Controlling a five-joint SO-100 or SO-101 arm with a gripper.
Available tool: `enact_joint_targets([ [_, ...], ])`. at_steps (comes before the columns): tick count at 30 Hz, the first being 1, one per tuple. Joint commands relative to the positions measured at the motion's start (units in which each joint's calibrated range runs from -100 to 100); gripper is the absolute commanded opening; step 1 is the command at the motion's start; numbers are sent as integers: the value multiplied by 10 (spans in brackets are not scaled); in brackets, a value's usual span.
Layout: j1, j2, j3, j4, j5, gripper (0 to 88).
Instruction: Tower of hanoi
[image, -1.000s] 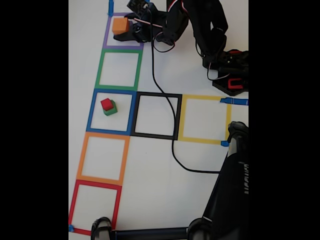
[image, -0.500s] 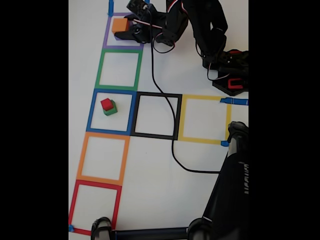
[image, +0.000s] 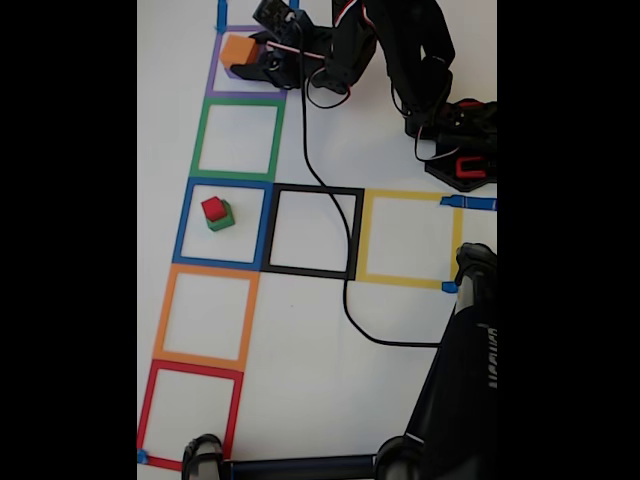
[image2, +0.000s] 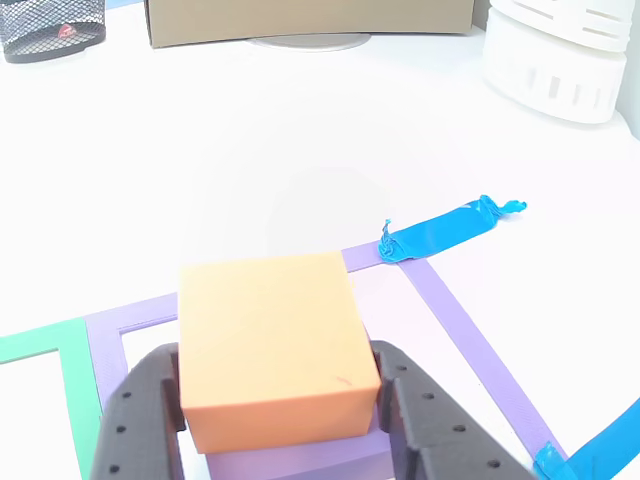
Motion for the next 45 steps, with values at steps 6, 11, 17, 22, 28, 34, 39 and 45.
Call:
enact_joint_targets([
  [6, -13, -53, 14, -4, 4, 60],
  [11, -18, -75, 18, 15, 4, 54],
  [17, -27, -131, 20, 67, 4, 48],
  [22, -38, -227, 17, 189, 4, 46],
  [28, -70, -392, -22, 429, 4, 42],
  [34, -114, -544, -126, 732, 4, 42],
  [39, -150, -584, -322, 1020, 4, 41],
  [45, -191, -559, -566, 1262, 4, 39],
])
